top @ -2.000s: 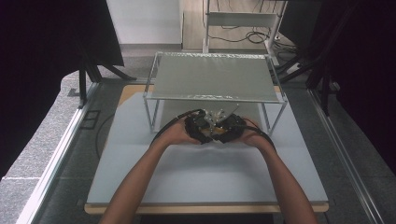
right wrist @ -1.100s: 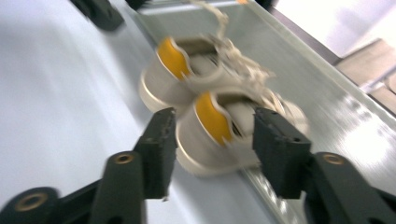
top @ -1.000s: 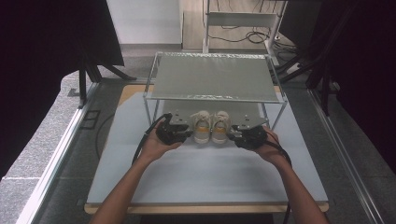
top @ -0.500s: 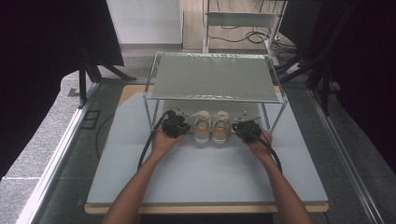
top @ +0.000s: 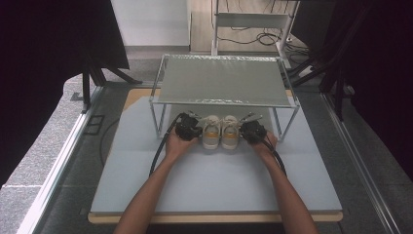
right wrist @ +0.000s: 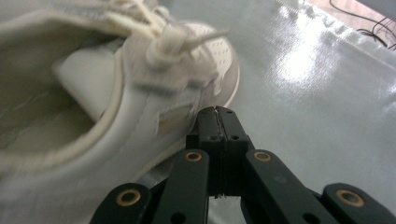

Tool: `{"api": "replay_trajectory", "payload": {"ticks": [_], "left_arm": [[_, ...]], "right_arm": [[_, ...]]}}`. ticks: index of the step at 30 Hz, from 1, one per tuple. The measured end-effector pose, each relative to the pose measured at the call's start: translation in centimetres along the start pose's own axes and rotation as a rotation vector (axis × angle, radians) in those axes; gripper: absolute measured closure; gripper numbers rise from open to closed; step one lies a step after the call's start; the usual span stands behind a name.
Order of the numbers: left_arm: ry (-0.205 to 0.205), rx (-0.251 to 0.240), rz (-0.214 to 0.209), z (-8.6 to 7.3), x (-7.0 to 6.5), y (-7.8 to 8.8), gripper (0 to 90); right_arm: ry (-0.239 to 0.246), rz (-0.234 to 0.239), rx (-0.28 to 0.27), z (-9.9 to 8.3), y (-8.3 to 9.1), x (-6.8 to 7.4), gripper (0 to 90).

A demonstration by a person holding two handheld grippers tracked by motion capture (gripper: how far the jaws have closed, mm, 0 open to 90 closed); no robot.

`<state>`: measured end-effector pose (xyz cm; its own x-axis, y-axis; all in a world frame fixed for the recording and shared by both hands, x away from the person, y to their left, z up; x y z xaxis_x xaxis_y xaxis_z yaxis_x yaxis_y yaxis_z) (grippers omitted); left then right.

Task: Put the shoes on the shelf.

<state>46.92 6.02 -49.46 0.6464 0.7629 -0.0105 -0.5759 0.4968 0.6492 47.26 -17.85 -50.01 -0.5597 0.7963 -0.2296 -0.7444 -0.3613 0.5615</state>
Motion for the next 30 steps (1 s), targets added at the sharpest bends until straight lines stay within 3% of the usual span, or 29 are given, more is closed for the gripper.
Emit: {"api": "replay_trajectory", "payload": {"ticks": [2,6,10,13,14,18,21,24,26,30], "left_arm": [[0.004,0.001,0.008,0.2,0.1,-0.2,87.9],[0.005,-0.001,0.01,0.1,0.1,-0.1,87.5],[-0.025,-0.021,-0.019,-0.5,0.3,1.1,84.0],[-0.052,-0.025,-0.051,-1.3,-0.3,2.7,83.7],[0.006,-0.03,-0.06,-1.6,-0.9,3.2,83.7],[-0.019,-0.029,-0.106,-3.1,-2.3,4.7,84.2],[-0.036,-0.019,-0.133,-3.4,-3.2,4.9,84.6],[-0.037,-0.017,-0.147,-3.1,-4.0,4.6,84.6],[-0.032,-0.016,-0.146,-2.9,-4.2,4.1,84.5],[-0.039,-0.02,-0.153,-2.4,-4.3,3.8,84.3]], "right_arm": [[-0.018,0.0,0.008,0.2,-0.2,-0.1,90.0],[0.008,-0.033,0.007,0.5,-0.3,0.1,90.0],[-0.005,-0.004,-0.012,0.0,0.6,0.2,90.0],[0.024,0.002,-0.04,-0.3,2.1,0.8,90.0],[0.035,0.01,-0.052,-0.4,2.8,1.1,90.0],[0.046,0.098,-0.132,-0.8,5.9,2.7,90.0],[0.077,0.159,-0.143,-1.0,7.2,4.5,90.0],[0.133,0.198,-0.127,-1.1,7.1,6.3,90.0],[0.153,0.184,-0.111,-1.1,6.7,6.6,90.0],[0.12,0.205,-0.11,-1.0,5.9,6.4,90.0]]}}
Point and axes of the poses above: each handheld gripper's, and its own axes: y roughly backward along the jaws, z roughly out of its top, x roughly to its left, the point moved 3 cm from there along -y, roughly forward along the jaws, and after that the axes turned 7 degrees about -x, right-handed, at the moved point
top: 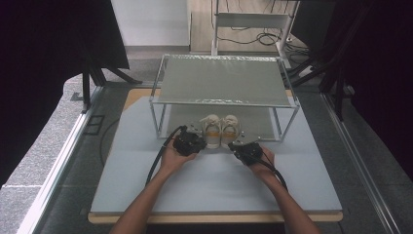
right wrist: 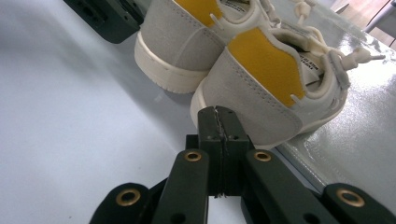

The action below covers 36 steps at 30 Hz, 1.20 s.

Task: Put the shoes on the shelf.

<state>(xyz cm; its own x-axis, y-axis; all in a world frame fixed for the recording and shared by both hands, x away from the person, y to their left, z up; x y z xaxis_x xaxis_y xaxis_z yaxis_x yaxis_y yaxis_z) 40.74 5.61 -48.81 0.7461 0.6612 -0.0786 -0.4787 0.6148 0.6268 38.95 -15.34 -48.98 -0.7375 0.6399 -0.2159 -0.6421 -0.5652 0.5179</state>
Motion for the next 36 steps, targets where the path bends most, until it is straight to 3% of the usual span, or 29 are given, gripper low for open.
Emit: {"api": "replay_trajectory", "payload": {"ticks": [4,11,19,26,29,32,33,34,35,36], "left_arm": [[0.006,0.002,-0.001,0.3,0.2,-0.2,84.1],[0.02,0.0,0.002,0.8,0.9,-1.0,84.2],[0.081,-0.016,0.007,1.0,1.4,-1.7,84.2],[0.082,-0.012,0.016,1.3,2.0,-2.0,85.0],[0.054,-0.007,0.037,1.3,2.6,-2.2,85.3],[0.073,-0.009,0.034,1.2,2.9,-2.3,85.5],[0.1,-0.011,0.031,1.2,2.6,-2.3,85.6],[0.071,-0.014,0.023,1.3,2.7,-2.2,85.6],[0.099,-0.019,0.018,1.2,2.3,-2.1,85.7],[0.097,-0.023,0.009,1.3,2.1,-2.0,85.6]], "right_arm": [[0.014,-0.003,0.002,0.0,-0.1,-0.2,90.0],[-0.01,-0.034,-0.004,0.2,-0.5,-1.2,90.0],[-0.041,-0.057,-0.029,0.1,-1.0,-2.1,90.0],[-0.058,-0.084,-0.051,0.1,-1.4,-2.6,90.0],[-0.06,-0.102,-0.058,0.1,-1.6,-2.8,90.0],[-0.071,-0.109,-0.066,0.0,-1.9,-3.1,90.0],[-0.073,-0.112,-0.064,0.0,-2.0,-3.2,90.0],[-0.071,-0.117,-0.061,0.1,-2.2,-3.3,90.0],[-0.069,-0.119,-0.059,0.1,-2.3,-3.3,90.0],[-0.065,-0.121,-0.057,0.2,-2.4,-3.4,90.0]]}}
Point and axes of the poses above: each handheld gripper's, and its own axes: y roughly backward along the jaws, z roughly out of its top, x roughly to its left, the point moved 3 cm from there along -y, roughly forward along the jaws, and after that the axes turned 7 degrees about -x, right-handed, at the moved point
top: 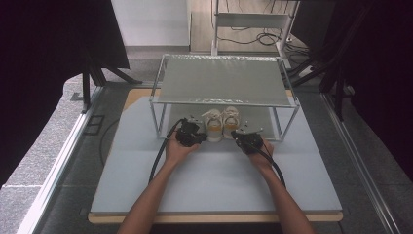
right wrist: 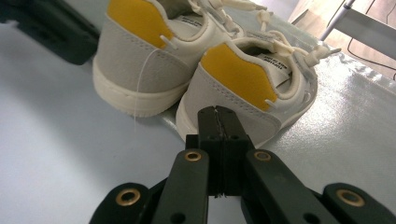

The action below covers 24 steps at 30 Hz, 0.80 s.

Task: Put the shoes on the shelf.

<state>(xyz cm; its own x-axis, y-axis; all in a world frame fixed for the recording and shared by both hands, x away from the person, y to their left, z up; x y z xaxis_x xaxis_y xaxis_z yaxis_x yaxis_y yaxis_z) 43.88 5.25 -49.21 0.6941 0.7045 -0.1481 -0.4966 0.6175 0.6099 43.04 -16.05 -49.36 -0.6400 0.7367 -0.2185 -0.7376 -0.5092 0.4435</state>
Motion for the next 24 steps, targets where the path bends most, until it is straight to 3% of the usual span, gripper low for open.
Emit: {"api": "replay_trajectory", "payload": {"ticks": [1,3,6,9,12,13,15,24], "left_arm": [[0.002,0.003,-0.016,0.0,-0.5,0.2,85.5],[-0.055,0.023,-0.035,0.1,-1.6,0.1,86.0],[-0.065,0.021,-0.025,0.4,-2.1,-0.4,85.9],[-0.073,0.017,-0.011,0.8,-1.9,-0.8,87.0],[-0.058,0.019,-0.003,1.0,-1.5,-1.1,87.6],[-0.036,0.021,0.001,1.1,-1.6,-1.1,87.8],[-0.07,0.012,0.006,1.3,-0.9,-1.4,87.5],[-0.091,0.004,-0.001,1.4,-0.3,-1.7,87.1]], "right_arm": [[-0.002,-0.002,0.001,0.0,-0.1,0.0,90.0],[-0.007,0.003,-0.001,0.1,-0.3,-0.1,90.0],[-0.002,-0.003,-0.001,0.0,-0.3,0.0,90.0],[-0.001,-0.004,0.007,0.1,-0.3,0.0,89.8],[0.002,0.004,0.008,0.0,-0.3,-0.1,89.8],[0.003,0.005,0.011,0.0,-0.3,-0.1,89.7],[0.004,0.008,0.015,0.1,-0.3,-0.2,89.7],[0.0,0.017,0.029,0.1,-0.4,-0.2,89.2]]}}
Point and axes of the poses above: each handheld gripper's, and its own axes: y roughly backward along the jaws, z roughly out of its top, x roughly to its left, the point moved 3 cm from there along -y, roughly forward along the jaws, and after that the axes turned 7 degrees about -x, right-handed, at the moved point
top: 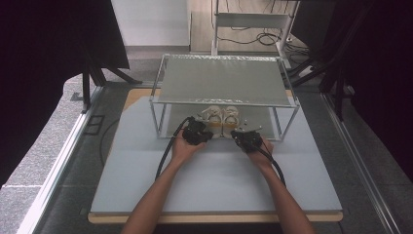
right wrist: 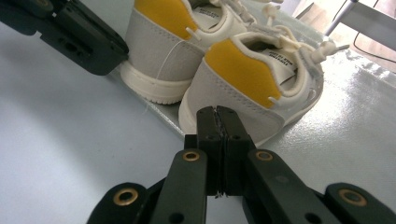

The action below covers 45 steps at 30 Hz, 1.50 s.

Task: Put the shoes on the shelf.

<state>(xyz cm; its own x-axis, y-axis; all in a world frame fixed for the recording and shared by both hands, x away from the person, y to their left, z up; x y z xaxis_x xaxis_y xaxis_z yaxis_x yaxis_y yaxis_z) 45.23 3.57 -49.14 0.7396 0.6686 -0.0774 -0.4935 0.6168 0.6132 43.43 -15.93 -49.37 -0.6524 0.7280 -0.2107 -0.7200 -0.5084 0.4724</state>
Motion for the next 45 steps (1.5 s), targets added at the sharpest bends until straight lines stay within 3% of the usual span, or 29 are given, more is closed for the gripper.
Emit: {"api": "replay_trajectory", "payload": {"ticks": [8,11,12,13,17,22,25,30,34,45], "left_arm": [[-0.005,0.003,0.001,0.0,-0.1,0.0,83.1],[-0.024,-0.001,0.002,0.1,-0.6,0.1,74.8],[0.046,-0.01,0.006,0.0,-1.4,0.2,71.5],[0.021,-0.022,-0.002,0.0,-1.5,0.5,69.2],[0.006,-0.037,-0.013,-0.1,-2.3,1.4,62.7],[0.035,-0.064,-0.048,-0.5,-3.2,3.0,54.1],[0.041,-0.058,-0.088,-1.2,-3.8,3.8,48.9],[0.047,-0.055,-0.102,-2.9,-4.7,4.9,46.6],[0.045,-0.062,-0.099,-4.1,-5.1,6.1,44.5],[0.093,-0.117,-0.054,-7.6,-4.9,10.6,41.3]], "right_arm": [[0.015,0.014,0.005,-0.1,-0.2,0.3,87.0],[0.018,0.01,-0.006,-0.1,0.0,0.2,84.0],[0.015,0.011,-0.013,-0.1,0.2,0.3,82.7],[0.011,0.015,-0.019,-0.2,0.3,0.3,81.5],[0.004,0.026,-0.04,-0.6,1.2,0.6,73.9],[-0.028,0.022,-0.085,-0.6,3.2,0.8,62.7],[-0.076,0.043,-0.105,-0.8,4.5,1.0,57.1],[-0.096,0.049,-0.137,-1.4,6.9,1.3,52.6],[-0.137,0.057,-0.151,-2.3,8.5,1.4,50.4],[-0.195,0.039,-0.099,-6.6,12.0,0.6,47.1]]}}
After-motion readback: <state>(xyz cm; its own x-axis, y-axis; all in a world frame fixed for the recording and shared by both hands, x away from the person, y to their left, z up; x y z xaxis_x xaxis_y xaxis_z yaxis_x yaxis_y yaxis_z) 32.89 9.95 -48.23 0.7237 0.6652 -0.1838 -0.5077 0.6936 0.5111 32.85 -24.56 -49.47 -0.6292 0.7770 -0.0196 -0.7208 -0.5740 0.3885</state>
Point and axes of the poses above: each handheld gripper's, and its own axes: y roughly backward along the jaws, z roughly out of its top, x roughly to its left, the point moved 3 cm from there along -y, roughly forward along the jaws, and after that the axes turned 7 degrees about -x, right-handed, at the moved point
